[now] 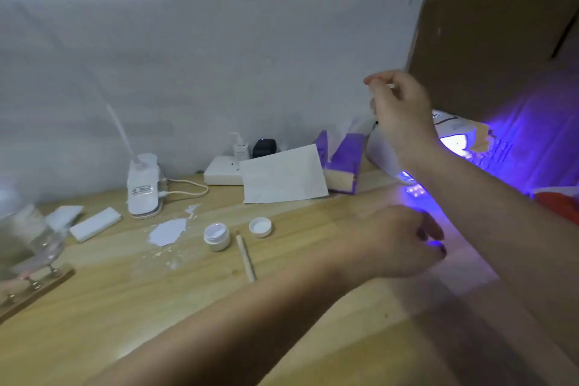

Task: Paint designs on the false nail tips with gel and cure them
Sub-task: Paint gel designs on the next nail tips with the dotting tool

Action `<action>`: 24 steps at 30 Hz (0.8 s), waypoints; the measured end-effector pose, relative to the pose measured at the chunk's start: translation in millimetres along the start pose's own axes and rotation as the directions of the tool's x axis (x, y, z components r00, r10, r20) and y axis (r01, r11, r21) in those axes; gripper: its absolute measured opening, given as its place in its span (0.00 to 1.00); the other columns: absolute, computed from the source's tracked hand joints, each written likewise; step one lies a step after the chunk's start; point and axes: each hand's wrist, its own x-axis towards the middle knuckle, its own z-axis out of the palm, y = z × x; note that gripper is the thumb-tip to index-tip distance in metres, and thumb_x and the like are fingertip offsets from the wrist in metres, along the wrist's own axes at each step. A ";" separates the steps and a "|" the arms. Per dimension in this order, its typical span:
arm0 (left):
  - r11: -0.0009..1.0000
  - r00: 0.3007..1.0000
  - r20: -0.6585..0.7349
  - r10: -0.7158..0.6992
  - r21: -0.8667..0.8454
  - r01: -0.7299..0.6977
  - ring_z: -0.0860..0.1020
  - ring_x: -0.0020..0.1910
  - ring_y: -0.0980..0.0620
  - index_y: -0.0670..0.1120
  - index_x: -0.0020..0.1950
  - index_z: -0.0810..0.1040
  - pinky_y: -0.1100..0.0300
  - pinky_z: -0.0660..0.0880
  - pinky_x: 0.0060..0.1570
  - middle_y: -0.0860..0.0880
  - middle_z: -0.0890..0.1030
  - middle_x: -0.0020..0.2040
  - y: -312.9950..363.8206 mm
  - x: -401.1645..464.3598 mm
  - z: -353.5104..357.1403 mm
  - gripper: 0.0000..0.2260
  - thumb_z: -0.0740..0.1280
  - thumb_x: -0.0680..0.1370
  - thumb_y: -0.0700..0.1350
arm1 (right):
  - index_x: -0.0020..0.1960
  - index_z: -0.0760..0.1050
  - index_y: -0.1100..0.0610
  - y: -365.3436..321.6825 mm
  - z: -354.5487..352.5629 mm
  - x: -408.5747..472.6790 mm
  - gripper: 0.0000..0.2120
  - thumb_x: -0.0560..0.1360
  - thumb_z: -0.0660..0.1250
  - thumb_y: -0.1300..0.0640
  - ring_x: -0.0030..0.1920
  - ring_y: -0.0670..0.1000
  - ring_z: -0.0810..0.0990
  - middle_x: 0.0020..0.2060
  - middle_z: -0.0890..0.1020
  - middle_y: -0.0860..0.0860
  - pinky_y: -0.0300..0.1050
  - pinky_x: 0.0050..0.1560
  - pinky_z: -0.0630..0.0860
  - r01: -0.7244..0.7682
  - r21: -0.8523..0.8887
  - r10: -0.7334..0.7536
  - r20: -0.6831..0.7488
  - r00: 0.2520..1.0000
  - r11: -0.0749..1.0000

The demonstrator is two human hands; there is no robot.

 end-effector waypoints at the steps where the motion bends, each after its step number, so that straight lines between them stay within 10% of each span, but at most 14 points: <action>1: 0.991 0.989 -0.098 0.108 0.087 -0.100 0.77 0.45 0.55 0.50 0.54 0.79 0.69 0.70 0.42 0.53 0.81 0.49 -0.5 -24.2 -12.4 0.09 0.63 0.76 0.46 | 0.35 0.73 0.48 -9.6 6.9 -12.3 0.13 0.75 0.59 0.60 0.25 0.40 0.67 0.24 0.70 0.42 0.32 0.30 0.63 -0.008 0.068 0.008 -0.002 1.000 0.998; 5: 0.941 0.781 -0.530 0.330 0.252 -0.227 0.74 0.35 0.59 0.47 0.51 0.80 0.76 0.64 0.36 0.55 0.80 0.40 -25.7 -115.6 -57.1 0.10 0.62 0.74 0.44 | 0.29 0.70 0.59 -35.6 42.0 -66.8 0.12 0.69 0.61 0.54 0.25 0.44 0.62 0.20 0.64 0.44 0.38 0.29 0.59 -0.008 0.304 0.013 -0.012 1.000 0.953; 15: 0.842 0.548 -0.756 0.358 0.515 0.160 0.74 0.42 0.58 0.45 0.55 0.73 0.67 0.73 0.47 0.50 0.76 0.44 -129.6 -283.2 -128.7 0.10 0.61 0.75 0.41 | 0.28 0.59 0.58 -12.4 96.5 -151.2 0.17 0.73 0.58 0.55 0.25 0.41 0.60 0.21 0.64 0.47 0.33 0.26 0.58 0.119 0.267 -0.150 0.100 0.984 0.956; 24: 0.727 0.473 -0.806 -0.355 0.080 0.682 0.71 0.52 0.54 0.50 0.67 0.66 0.51 0.68 0.58 0.55 0.70 0.52 -186.5 -330.7 -159.7 0.33 0.75 0.65 0.52 | 0.29 0.61 0.60 32.1 91.2 -160.2 0.19 0.72 0.60 0.50 0.26 0.43 0.60 0.25 0.64 0.50 0.34 0.27 0.58 0.119 -0.048 -0.105 0.232 0.967 0.992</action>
